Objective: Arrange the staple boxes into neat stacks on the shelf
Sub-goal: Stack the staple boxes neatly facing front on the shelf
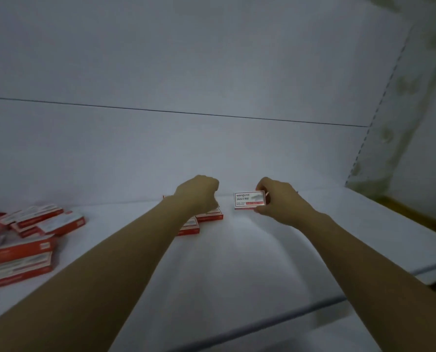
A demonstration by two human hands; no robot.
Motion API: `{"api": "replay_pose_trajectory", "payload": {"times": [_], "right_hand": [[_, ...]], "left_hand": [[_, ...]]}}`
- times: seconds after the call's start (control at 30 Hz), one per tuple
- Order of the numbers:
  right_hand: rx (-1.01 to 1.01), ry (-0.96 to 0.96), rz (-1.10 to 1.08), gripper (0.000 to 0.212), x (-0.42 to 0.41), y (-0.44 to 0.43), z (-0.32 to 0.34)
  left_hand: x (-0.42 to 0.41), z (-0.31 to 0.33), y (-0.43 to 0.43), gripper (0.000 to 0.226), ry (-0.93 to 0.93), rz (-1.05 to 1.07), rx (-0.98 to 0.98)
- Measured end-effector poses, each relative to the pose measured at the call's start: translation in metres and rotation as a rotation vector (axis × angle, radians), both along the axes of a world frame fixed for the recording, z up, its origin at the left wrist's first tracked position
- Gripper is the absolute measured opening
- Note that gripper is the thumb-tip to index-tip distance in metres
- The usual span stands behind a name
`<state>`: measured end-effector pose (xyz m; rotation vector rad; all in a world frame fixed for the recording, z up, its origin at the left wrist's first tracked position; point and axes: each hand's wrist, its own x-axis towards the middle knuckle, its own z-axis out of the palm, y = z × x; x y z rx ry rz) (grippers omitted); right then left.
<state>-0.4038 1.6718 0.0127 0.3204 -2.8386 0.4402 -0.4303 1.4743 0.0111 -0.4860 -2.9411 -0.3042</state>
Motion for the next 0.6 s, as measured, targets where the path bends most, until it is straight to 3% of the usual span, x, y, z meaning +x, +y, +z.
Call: {"api": "replay_pose_trajectory", "payload": {"times": [0.17, 0.37, 0.6], "right_hand": [[-0.119, 0.056, 0.201, 0.028, -0.027, -0.012, -0.006], [-0.267, 0.156, 0.351, 0.03, -0.039, -0.045, -0.017], [-0.314, 0.179, 0.478, 0.043, -0.051, -0.069, -0.032]], "left_hand": [[0.006, -0.008, 0.004, 0.058, 0.037, 0.069, 0.088], [0.012, -0.018, -0.018, 0.039, 0.223, 0.125, 0.29], [0.017, -0.04, -0.044, 0.051, 0.29, 0.191, 0.536]]}}
